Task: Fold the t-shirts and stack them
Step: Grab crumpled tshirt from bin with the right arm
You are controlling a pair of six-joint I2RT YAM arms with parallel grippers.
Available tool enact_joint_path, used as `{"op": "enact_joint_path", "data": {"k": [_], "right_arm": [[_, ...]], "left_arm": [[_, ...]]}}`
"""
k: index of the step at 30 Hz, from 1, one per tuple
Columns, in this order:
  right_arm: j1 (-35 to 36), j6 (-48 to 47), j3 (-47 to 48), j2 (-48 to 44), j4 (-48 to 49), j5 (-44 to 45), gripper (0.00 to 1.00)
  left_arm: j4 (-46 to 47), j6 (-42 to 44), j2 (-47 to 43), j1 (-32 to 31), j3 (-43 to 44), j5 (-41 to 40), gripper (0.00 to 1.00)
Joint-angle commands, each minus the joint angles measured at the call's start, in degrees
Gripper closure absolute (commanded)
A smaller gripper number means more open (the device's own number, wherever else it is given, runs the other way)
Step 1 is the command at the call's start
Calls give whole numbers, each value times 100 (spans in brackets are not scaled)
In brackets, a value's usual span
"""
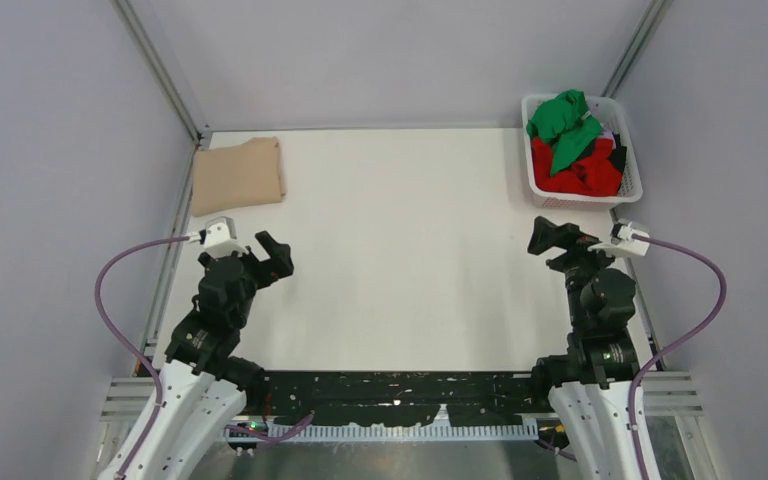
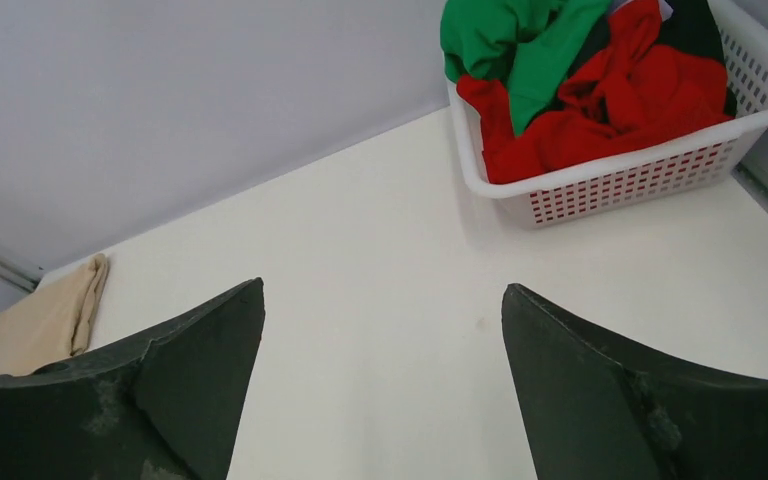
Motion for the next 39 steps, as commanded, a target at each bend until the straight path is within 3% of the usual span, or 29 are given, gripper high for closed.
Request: {"op": "enact_joint_path", "data": {"k": [1, 6, 12, 22, 26, 28, 30, 31, 32, 34, 36, 39], "right_arm": [[14, -26, 355, 367, 45, 138, 5], [0, -107, 1085, 1605, 338, 556, 5], [-134, -442, 2752, 4194, 390, 1434, 5], [-837, -745, 6604, 8595, -56, 659, 1], [-931, -611, 7983, 10122, -249, 250, 9], [-961, -594, 8514, 10650, -259, -55, 16], [-988, -451, 9098, 11029, -366, -273, 35], [-1007, -400, 9206, 11114, -368, -320, 51], [-1015, -334, 9291, 11231, -361, -377, 59], [-1022, -302, 9452, 11256, -182, -400, 88], [-1023, -317, 9474, 11130, 1, -409, 94], [-1023, -439, 9466, 10813, 200, -357, 95]], "left_arm": [[166, -35, -24, 25, 140, 24, 0], [269, -47, 92, 25, 139, -16, 1], [355, -6, 442, 25, 232, -39, 0], [494, 78, 753, 25, 264, -231, 0], [524, 103, 850, 25, 292, -336, 0], [486, 105, 916, 30, 333, -390, 1], [429, 117, 981, 25, 379, -456, 0], [415, 120, 1012, 25, 392, -475, 0], [411, 126, 1035, 25, 403, -488, 0], [404, 140, 1073, 25, 423, -505, 1], [422, 152, 1103, 25, 421, -473, 0], [462, 150, 1129, 25, 418, -415, 1]]}}
